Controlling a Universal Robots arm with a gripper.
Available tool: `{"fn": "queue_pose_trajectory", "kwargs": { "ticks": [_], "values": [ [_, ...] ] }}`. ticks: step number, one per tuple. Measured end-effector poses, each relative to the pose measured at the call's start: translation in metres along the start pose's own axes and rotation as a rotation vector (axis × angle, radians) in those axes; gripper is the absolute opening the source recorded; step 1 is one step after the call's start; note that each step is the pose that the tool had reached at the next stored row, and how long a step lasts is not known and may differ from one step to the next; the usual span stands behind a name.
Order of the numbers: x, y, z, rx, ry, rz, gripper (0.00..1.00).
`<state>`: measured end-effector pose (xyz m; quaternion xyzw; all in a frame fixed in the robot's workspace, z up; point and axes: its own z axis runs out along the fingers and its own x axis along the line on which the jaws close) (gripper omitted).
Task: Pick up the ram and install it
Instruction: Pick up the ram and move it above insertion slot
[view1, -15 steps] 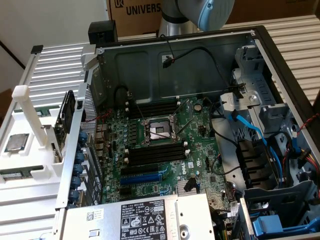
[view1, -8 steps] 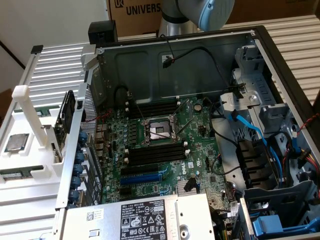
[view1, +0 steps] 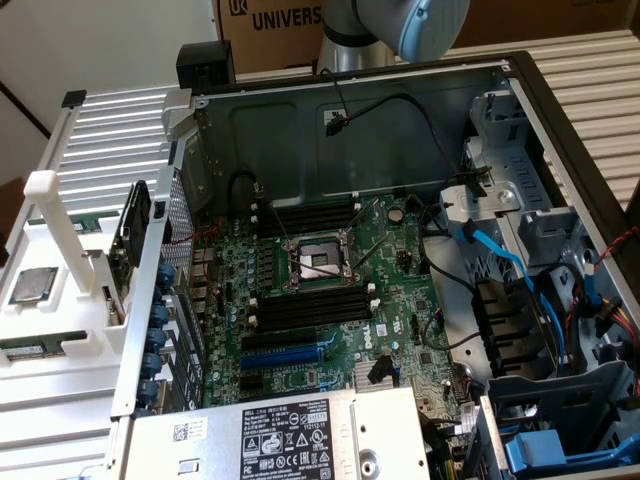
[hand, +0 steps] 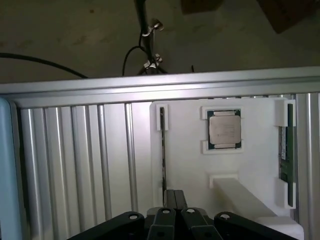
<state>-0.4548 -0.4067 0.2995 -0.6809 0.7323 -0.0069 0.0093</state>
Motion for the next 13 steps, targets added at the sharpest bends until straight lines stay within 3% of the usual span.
{"fn": "queue_pose_trajectory", "kwargs": {
  "ticks": [2,3,6,13],
  "values": [
    [0.002,-0.0014,0.0018,-0.0105,-0.0018,-0.001,0.1],
    [0.003,-0.0026,0.0029,-0.0123,-0.0023,-0.001,0.1],
    [0.004,-0.0072,0.0098,-0.0136,-0.0039,-0.003,0.1],
    [0.004,-0.0074,0.0232,-0.0177,-0.0084,-0.008,0.1]
  ]
}}
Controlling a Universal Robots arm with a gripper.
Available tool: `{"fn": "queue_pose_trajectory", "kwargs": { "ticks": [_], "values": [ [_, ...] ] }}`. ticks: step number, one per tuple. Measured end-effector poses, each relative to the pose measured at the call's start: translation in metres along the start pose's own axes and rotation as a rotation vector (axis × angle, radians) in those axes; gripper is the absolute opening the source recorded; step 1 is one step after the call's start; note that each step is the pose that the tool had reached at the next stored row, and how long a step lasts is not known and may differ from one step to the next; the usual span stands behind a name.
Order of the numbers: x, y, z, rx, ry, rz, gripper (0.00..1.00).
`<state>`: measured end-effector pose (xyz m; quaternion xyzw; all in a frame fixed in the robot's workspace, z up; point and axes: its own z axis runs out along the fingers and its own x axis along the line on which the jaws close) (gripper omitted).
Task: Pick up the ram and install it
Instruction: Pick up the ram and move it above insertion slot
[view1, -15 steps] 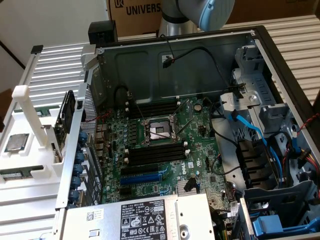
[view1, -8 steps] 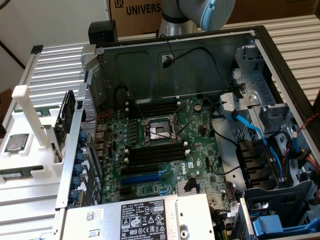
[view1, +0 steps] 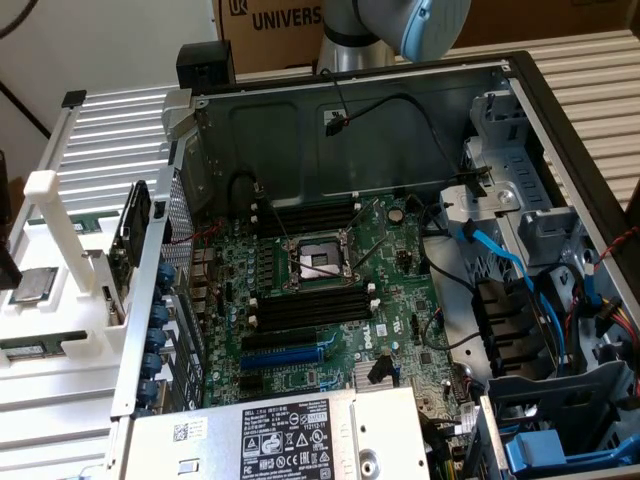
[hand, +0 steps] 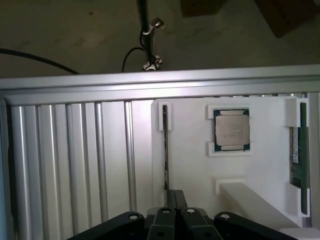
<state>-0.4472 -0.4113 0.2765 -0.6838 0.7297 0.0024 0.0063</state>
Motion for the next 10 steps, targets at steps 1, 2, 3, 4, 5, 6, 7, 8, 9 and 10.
{"fn": "queue_pose_trajectory", "kwargs": {
  "ticks": [1,2,3,4,5,6,7,8,9,10],
  "values": [
    [0.0,0.0,0.0008,-0.0007,0.0001,0.0,0.1],
    [0.0,0.0,0.0011,-0.001,0.0002,-0.001,0.1],
    [0.0,0.0,0.0015,-0.001,0.0001,-0.001,0.1],
    [0.0,0.0,0.0026,-0.0007,-0.0001,-0.001,0.1],
    [0.0,0.0001,0.0038,-0.0009,-0.0001,-0.001,0.1],
    [0.0,0.0001,0.0054,-0.0012,0.0,-0.001,0.1],
    [0.0,0.0001,0.0087,-0.0018,0.0001,-0.001,0.1],
    [0.0,0.0001,0.0123,-0.0029,0.0001,-0.001,0.1],
    [0.0,0.0001,0.015,-0.0042,0.0001,-0.001,0.1],
    [0.0,0.0001,0.0154,-0.0048,0.0004,-0.001,0.1]
  ]
}}
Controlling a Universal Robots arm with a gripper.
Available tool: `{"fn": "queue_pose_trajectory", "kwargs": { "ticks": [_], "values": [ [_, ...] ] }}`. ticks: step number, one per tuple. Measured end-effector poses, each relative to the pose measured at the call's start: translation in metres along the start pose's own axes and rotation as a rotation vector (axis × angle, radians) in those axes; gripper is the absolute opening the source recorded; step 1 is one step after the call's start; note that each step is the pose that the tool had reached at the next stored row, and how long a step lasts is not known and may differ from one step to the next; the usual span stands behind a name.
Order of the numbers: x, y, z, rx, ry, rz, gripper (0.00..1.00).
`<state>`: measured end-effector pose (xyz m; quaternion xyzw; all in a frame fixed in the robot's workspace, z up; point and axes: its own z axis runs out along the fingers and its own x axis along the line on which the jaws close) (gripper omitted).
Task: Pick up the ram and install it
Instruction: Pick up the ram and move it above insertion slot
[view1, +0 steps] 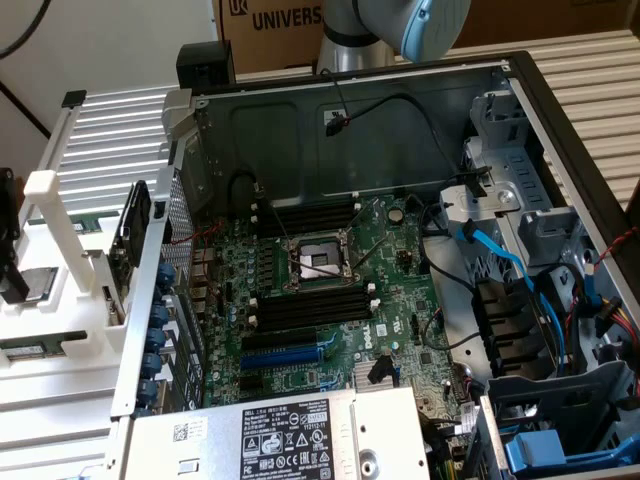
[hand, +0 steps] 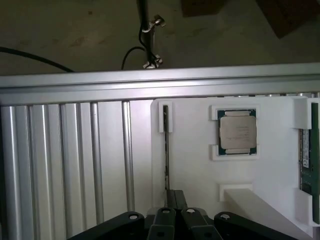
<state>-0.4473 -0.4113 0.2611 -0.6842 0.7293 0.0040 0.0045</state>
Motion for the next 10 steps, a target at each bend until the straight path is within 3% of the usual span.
{"fn": "queue_pose_trajectory", "kwargs": {
  "ticks": [3,7,10],
  "values": [
    [0.0,0.0,0.0016,0.0003,-0.0002,0.0,0.11],
    [0.0,0.0,0.0039,-0.0002,-0.0003,0.0,0.31],
    [0.0001,0.0,0.0072,-0.0003,-0.0002,0.0,0.31]
  ]
}}
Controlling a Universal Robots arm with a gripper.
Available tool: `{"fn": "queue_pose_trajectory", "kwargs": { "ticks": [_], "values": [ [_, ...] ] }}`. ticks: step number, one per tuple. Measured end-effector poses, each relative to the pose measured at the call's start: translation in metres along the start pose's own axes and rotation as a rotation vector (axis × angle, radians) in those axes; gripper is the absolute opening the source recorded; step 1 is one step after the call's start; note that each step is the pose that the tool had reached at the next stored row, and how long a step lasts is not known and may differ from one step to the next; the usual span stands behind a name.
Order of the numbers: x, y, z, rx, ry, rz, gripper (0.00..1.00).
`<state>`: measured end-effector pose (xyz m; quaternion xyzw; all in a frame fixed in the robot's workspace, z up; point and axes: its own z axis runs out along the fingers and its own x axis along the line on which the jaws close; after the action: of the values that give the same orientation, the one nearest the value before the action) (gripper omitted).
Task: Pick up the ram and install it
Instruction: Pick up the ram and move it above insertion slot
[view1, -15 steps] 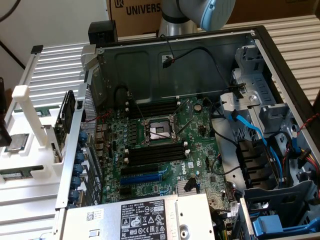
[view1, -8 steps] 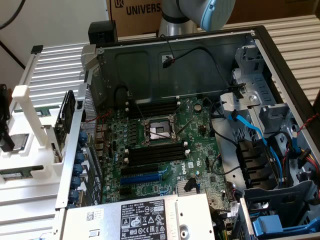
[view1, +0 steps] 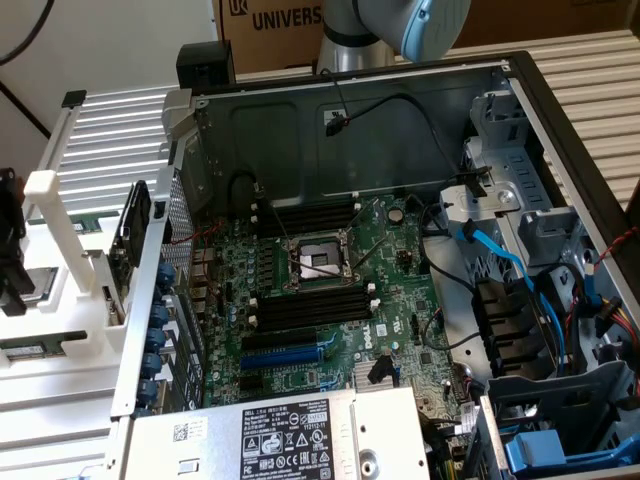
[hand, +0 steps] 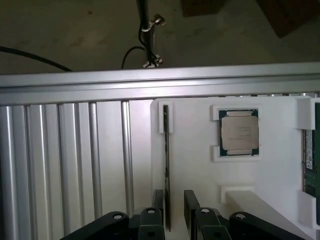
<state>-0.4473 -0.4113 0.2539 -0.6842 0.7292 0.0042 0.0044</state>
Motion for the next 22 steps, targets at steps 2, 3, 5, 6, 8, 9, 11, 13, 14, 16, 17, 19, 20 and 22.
{"fn": "queue_pose_trajectory", "kwargs": {
  "ticks": [2,3,5,6,8,9,11,13,14,16,17,19,20,22],
  "values": [
    [0.0,0.0,0.0036,0.0,0.0,0.0,0.31],
    [0.0,0.0,0.0054,-0.0001,0.0,0.0,0.31],
    [0.0,0.0,0.0091,-0.0002,0.0,0.0,0.31],
    [0.0,0.0,0.0109,-0.0004,0.0,0.0,0.31],
    [0.0,0.0001,0.0143,-0.0004,0.0,0.0,0.31],
    [0.001,0.0002,0.0158,-0.0006,0.0001,0.0,0.31],
    [0.001,0.0005,0.0181,-0.0008,0.0002,0.0,0.31],
    [0.002,0.0009,0.0202,-0.0005,-0.0001,0.0,0.31],
    [0.002,0.001,0.0207,-0.0006,0.0,0.0,0.31],
    [0.003,0.0009,0.0222,-0.0005,0.0,0.0,0.31],
    [0.003,0.001,0.0224,-0.0007,0.0,0.0,0.31],
    [0.004,0.0009,0.0233,-0.0008,0.0001,0.0,0.31],
    [0.004,0.0009,0.024,-0.0009,0.0001,0.0,0.31],
    [0.004,0.001,0.0258,-0.0008,0.0,0.0,0.31]
  ]
}}
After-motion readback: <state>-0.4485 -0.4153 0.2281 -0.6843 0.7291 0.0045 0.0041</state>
